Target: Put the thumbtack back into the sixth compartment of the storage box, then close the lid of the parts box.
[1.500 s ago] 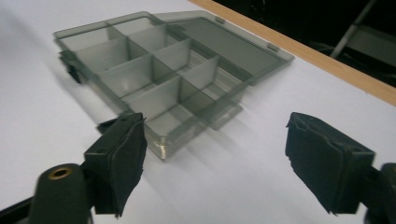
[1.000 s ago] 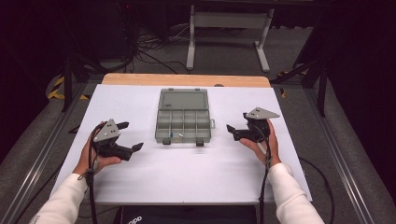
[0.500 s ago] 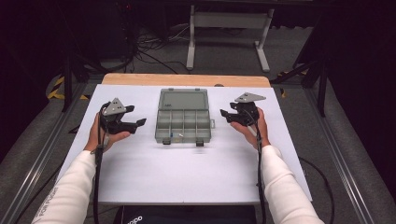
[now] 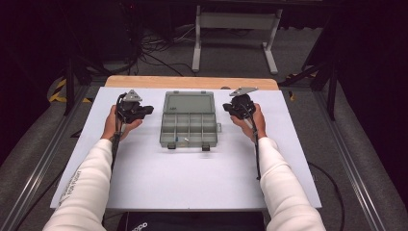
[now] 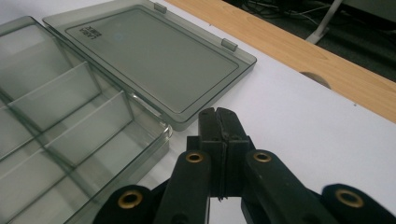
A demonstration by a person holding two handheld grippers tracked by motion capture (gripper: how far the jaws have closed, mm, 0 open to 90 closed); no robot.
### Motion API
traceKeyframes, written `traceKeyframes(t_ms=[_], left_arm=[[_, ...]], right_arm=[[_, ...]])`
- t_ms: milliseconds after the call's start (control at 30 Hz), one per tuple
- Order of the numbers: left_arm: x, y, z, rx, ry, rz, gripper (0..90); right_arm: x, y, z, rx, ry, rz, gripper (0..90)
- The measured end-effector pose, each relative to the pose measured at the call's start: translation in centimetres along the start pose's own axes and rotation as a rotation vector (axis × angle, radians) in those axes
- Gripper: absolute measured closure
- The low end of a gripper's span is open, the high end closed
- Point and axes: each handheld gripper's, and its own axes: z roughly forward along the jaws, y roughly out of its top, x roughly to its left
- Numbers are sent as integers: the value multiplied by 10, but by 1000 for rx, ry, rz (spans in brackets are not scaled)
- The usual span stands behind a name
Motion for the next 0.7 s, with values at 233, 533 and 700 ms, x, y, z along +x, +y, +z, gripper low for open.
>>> traceKeyframes(t_ms=[233,533,700], left_arm=[[5,3,31,99,20,-9,896],[6,4,57,170,44,-33,895],[7,6,63,179,28,-29,895]], right_arm=[[-6,2,24,63,-4,1,900],[-4,3,54,148,-4,-33,900],[-1,4,66,198,13,-74,900]])
